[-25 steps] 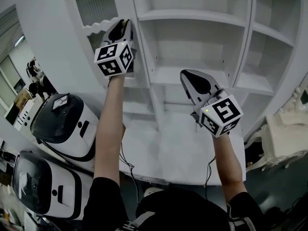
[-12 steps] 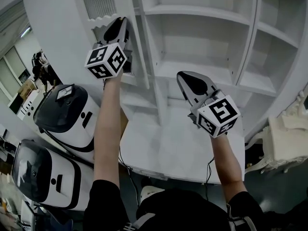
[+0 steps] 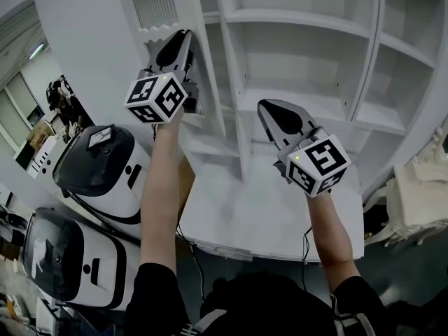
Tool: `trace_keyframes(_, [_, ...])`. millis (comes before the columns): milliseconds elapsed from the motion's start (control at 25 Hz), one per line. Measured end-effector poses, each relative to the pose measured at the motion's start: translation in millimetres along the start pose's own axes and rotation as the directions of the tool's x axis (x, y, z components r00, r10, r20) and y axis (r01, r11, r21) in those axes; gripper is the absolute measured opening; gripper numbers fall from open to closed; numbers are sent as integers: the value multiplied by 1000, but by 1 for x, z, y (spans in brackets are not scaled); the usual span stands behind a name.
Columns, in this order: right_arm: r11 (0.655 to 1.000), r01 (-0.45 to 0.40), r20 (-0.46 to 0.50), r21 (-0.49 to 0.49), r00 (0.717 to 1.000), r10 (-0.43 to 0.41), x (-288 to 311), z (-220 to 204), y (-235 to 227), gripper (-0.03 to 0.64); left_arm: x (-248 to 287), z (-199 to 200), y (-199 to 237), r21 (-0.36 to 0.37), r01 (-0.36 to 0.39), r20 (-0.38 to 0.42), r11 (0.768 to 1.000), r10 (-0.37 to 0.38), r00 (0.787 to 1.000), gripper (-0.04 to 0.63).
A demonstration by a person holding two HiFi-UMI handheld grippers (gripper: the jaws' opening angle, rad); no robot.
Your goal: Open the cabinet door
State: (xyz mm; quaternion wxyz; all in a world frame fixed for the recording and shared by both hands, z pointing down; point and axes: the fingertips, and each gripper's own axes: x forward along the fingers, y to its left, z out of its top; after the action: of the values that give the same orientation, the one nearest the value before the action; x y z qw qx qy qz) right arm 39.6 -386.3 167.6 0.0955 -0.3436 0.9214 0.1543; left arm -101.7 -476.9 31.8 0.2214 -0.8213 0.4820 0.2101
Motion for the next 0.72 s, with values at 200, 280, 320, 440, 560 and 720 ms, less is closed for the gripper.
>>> trace_keyframes(200, [1000,17,-1,-13,1000,-17,18,6,27,18,-19,13,4,-43,62,23,997,-61,998,83])
trace_keyframes(280, [1000,24,-3,-11,1000,-24,24,5,37,18,-27,18,7,-59,85,35,995,-83,996,83])
trace_keyframes(320, [1000,25,-8,-13,1000,-25,28,4,41,18,-32,20,8,-69,97,41,993,-94,995,83])
trace_keyframes(440, [999,32,-18,-22,999,-33,36,3,56,18,-45,28,11,-98,130,62,987,-124,990,81])
trace_keyframes(560, [999,42,-21,-29,999,-42,45,6,71,18,-60,38,17,-128,164,80,978,-155,985,81])
trace_keyframes(720, [998,55,-21,-41,998,-56,57,8,91,18,-78,49,26,-168,215,108,962,-199,974,83])
